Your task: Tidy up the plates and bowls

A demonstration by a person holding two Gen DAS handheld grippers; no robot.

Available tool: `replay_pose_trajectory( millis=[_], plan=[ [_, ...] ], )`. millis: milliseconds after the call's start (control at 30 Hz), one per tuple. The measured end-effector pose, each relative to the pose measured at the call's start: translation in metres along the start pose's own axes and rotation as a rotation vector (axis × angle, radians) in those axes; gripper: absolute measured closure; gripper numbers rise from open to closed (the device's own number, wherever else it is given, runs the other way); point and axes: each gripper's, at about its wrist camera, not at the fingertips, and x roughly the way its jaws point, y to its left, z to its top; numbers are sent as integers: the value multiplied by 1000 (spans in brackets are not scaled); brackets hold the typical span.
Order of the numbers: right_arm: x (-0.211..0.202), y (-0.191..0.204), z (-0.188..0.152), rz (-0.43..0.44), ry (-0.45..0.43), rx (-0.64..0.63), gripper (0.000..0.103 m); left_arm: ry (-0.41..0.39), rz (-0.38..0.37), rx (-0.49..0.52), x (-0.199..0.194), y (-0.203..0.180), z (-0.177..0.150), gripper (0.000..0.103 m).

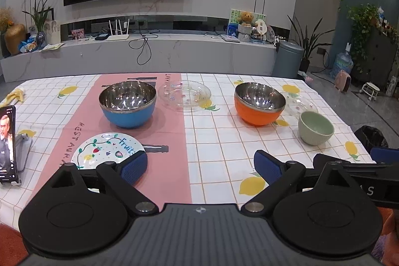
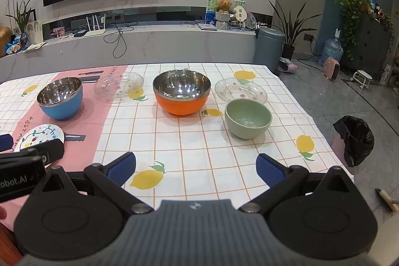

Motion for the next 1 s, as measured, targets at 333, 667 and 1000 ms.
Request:
replay_pose_trajectory(
  millis=[333, 667, 1000],
  plan=[
    [1, 0, 0, 2, 2, -2, 3, 3, -21, 5, 1, -1, -2, 5],
    [1, 1, 0, 0, 5, 0, 3, 0, -25, 19, 1, -4, -2, 14],
    [3, 0, -1, 0, 8, 4, 3, 9, -10, 20, 2, -3, -2, 15]
  ],
)
